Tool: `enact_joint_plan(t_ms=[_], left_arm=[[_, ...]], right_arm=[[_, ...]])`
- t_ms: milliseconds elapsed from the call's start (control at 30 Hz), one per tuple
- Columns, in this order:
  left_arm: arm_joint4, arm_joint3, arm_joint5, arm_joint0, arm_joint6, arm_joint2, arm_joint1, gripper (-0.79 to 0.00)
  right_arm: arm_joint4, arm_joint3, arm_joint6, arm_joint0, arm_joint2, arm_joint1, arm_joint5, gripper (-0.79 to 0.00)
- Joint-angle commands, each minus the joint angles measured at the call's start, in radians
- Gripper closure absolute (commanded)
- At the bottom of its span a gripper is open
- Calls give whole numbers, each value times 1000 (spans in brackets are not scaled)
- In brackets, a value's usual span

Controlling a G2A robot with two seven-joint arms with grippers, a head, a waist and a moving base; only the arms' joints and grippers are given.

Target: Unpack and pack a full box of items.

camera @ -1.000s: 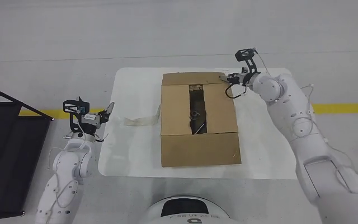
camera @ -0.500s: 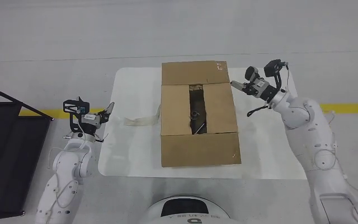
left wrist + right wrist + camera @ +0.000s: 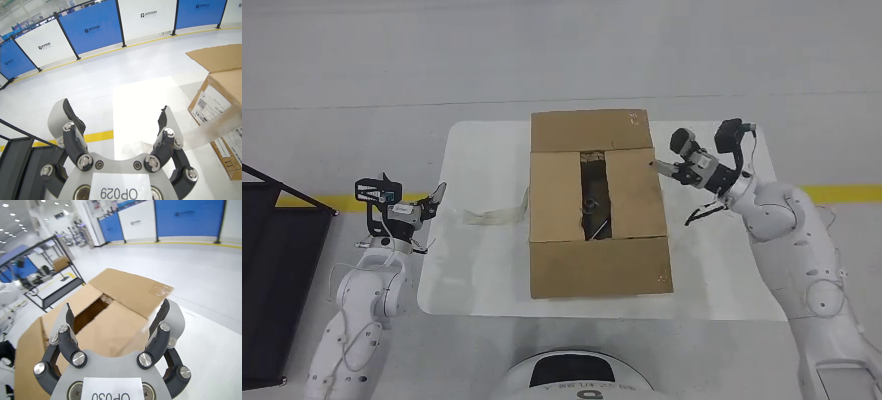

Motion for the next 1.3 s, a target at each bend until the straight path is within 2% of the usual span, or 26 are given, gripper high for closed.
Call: enact_joint_plan(t_ms=[0,100,267,367,633,833,933,1033,1167,1267], left_arm=[[0,0,0,0,0,0,0,-785],[0,0,0,0,0,0,0,-785],[0,0,0,0,0,0,0,-785],[0,0,0,0,0,0,0,-785],[0,0,0,0,0,0,0,-785],[0,0,0,0,0,0,0,-785],[0,0,0,0,0,0,0,-785],[0,0,0,0,0,0,0,-785],[0,0,0,0,0,0,0,-785],[0,0,0,0,0,0,0,-785]], right_arm=[[156,-34,95,10,-49,5,-57,-785],[402,-39,303,52,-151,16,-57,-785],[681,70,638,201,-304,9,126,-785],[767,157,754,279,-378,-9,225,-785],[779,316,837,411,-558,-80,357,-785],[836,382,863,471,-640,-132,348,-785],[939,391,894,489,-661,-155,347,-785],[1158,368,976,493,-680,-173,429,-785],[1271,384,1007,516,-678,-186,460,-785],[1285,379,1010,525,-678,-191,463,-785]])
